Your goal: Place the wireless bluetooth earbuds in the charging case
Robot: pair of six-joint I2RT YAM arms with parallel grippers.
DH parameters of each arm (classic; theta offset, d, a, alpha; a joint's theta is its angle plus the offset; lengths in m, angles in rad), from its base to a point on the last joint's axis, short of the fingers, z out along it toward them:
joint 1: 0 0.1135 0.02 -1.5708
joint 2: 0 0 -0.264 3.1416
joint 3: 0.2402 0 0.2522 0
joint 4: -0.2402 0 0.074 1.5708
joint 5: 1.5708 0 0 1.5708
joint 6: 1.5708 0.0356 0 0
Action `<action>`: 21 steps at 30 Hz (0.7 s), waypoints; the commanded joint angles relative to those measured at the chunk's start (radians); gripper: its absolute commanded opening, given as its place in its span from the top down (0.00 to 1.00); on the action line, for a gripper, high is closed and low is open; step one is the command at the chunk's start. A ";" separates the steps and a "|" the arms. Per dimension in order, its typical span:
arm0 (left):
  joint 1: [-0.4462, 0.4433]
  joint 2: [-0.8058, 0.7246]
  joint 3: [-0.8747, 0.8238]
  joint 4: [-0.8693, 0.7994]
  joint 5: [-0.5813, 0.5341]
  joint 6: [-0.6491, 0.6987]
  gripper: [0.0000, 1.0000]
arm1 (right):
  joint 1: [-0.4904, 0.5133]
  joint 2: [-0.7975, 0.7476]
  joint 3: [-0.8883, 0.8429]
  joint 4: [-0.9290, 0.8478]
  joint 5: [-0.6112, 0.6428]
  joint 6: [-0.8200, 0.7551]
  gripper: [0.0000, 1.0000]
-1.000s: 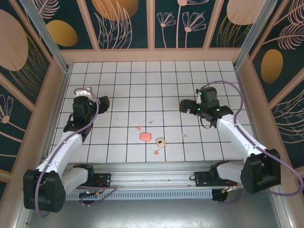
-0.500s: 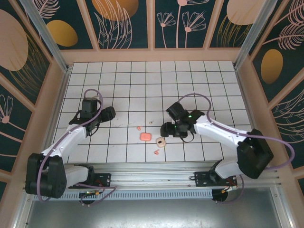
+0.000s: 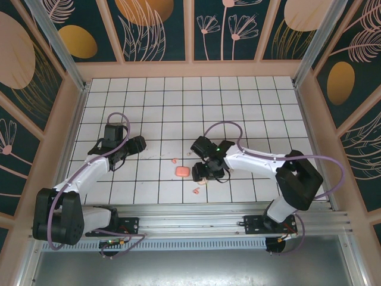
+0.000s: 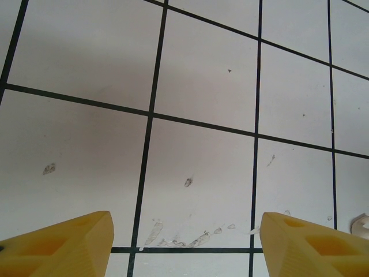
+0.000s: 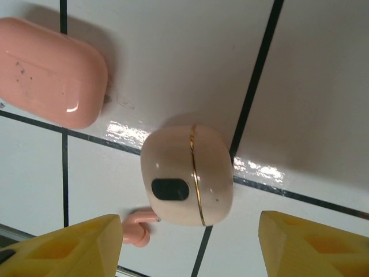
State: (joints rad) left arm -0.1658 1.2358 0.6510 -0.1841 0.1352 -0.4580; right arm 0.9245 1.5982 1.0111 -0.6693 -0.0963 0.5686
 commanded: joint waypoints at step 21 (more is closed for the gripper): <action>-0.011 0.009 0.002 -0.014 0.007 -0.018 0.33 | 0.070 0.171 0.065 -0.031 0.092 -0.078 0.45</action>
State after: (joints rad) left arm -0.1707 1.2385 0.6510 -0.1841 0.1349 -0.4625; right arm 0.9874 1.7554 1.0691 -0.6960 -0.0460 0.4992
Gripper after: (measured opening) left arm 0.672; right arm 0.557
